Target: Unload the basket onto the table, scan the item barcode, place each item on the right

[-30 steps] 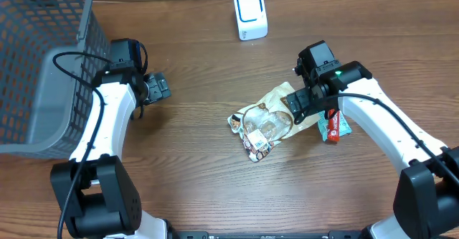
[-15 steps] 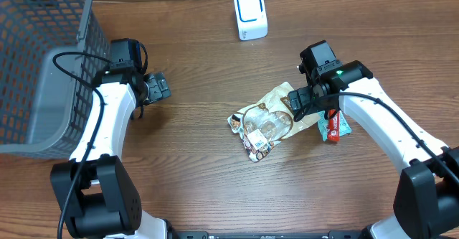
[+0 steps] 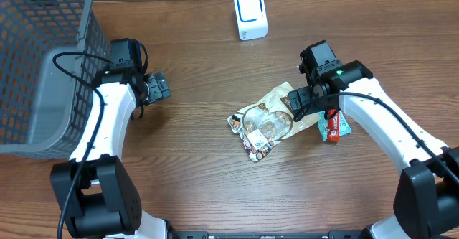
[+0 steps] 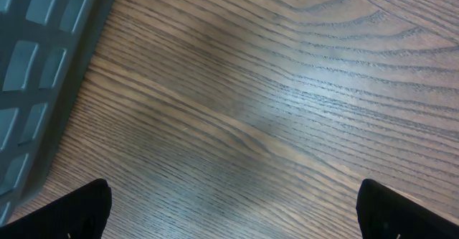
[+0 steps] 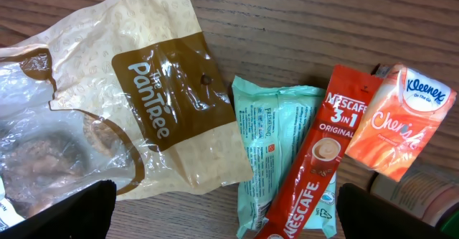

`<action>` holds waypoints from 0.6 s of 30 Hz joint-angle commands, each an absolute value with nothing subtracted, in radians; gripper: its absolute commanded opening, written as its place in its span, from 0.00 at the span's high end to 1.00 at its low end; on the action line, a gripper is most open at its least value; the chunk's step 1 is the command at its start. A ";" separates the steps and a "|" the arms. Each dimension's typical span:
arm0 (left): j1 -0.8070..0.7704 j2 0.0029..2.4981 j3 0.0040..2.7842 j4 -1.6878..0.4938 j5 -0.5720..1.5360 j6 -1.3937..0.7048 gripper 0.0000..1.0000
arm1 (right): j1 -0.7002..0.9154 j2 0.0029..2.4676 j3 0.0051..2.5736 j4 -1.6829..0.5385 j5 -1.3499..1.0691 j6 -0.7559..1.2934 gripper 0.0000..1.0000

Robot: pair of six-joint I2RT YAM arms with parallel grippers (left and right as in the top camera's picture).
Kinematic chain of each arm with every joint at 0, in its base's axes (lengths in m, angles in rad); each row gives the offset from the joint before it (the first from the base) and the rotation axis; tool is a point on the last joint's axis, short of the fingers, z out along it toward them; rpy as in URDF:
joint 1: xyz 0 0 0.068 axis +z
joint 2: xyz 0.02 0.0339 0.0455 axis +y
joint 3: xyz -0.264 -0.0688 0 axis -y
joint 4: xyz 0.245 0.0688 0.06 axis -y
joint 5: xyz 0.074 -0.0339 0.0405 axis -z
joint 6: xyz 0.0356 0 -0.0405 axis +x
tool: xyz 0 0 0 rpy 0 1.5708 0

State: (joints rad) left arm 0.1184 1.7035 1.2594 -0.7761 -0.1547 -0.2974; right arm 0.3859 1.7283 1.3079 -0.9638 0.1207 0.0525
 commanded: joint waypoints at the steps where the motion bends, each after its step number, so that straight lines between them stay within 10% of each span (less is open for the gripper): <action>1: 0.118 1.679 1.276 -0.773 -0.165 -0.315 0.00 | 0.379 1.737 1.336 -0.962 0.134 0.060 0.00; 18: 0.118 1.679 1.276 -0.773 -0.165 -0.315 0.00 | 0.376 1.258 1.336 -0.962 0.134 0.060 0.00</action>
